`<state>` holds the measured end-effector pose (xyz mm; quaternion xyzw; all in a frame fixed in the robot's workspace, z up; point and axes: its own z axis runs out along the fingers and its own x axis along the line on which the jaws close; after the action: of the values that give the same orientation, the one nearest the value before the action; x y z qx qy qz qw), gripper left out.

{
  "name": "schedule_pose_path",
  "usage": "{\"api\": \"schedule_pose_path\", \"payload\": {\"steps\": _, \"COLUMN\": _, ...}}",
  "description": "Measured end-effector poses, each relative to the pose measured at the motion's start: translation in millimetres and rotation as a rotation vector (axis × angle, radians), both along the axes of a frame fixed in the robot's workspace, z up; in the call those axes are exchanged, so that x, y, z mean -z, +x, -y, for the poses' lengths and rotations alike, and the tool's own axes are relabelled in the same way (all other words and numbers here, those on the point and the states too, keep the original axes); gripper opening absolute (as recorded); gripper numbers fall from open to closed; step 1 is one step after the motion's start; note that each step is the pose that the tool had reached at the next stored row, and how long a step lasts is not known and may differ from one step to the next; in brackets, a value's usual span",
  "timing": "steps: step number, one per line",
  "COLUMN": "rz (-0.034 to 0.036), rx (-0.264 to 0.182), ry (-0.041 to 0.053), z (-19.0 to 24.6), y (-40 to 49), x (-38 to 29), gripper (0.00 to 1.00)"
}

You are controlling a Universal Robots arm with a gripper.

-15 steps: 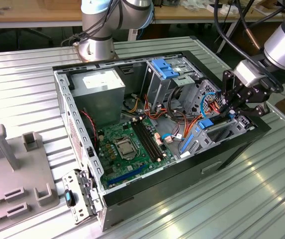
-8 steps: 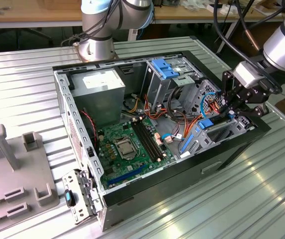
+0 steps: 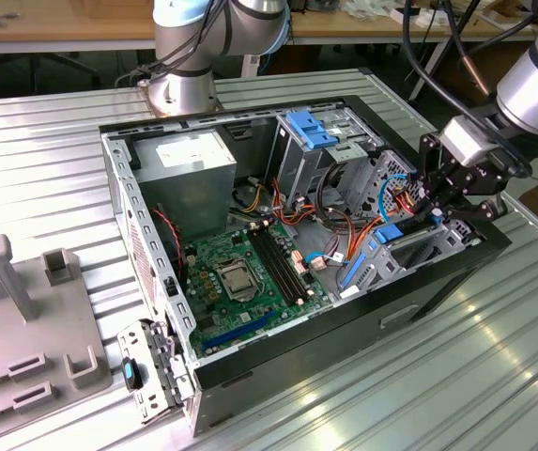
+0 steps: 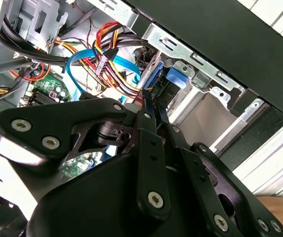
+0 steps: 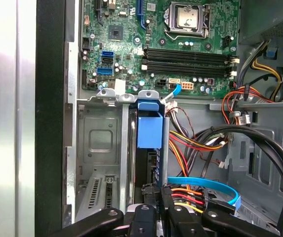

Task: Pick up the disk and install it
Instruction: 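Insert the first disk wire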

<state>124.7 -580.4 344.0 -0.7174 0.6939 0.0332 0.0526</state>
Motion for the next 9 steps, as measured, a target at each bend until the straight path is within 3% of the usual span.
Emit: {"api": "schedule_pose_path", "payload": {"steps": 9, "rz": 0.0000, "rx": 0.000, "ry": 0.0037, "z": 0.4, "y": -0.1, "x": 3.5, "gripper": 0.16}}
